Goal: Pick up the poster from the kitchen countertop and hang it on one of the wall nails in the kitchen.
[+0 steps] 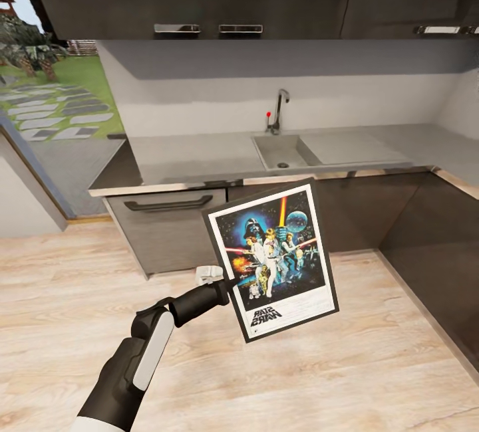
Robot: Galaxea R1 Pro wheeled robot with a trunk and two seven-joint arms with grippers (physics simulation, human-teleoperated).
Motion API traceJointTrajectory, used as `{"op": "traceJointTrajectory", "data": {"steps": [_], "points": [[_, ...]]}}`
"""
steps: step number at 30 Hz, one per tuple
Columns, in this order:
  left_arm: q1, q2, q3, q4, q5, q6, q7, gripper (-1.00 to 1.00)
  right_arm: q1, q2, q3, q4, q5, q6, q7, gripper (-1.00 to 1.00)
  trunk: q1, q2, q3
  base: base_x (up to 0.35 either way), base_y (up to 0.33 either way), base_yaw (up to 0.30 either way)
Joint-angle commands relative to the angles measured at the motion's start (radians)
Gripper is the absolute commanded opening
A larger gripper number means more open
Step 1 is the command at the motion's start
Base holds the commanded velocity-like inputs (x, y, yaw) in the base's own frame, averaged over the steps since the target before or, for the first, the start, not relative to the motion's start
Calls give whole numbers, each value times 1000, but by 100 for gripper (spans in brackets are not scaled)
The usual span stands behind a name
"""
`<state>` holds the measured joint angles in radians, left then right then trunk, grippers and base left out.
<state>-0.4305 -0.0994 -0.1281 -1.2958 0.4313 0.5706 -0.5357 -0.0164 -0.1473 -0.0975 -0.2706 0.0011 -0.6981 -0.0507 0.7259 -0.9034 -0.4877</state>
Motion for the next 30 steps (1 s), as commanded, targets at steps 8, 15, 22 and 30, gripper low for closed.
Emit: {"op": "traceJointTrajectory", "data": {"steps": [8, 15, 22, 30], "points": [[0, 0, 1, 0, 7, 8, 0, -100, -1, 0, -1, 1, 0, -3, -1, 100, 0, -1, 12, 0, 0, 0], [0, 0, 1, 0, 7, 8, 0, -100, -1, 0, -1, 1, 0, -3, -1, 100, 0, -1, 24, 0, 0, 0], [0, 0, 1, 0, 7, 8, -1, -100, -1, 0, -1, 1, 0, -3, -1, 100, 0, -1, 35, 0, 0, 0], [0, 0, 1, 0, 7, 8, -1, -100, -1, 0, -1, 1, 0, -3, -1, 100, 0, -1, 48, 0, 0, 0]]}}
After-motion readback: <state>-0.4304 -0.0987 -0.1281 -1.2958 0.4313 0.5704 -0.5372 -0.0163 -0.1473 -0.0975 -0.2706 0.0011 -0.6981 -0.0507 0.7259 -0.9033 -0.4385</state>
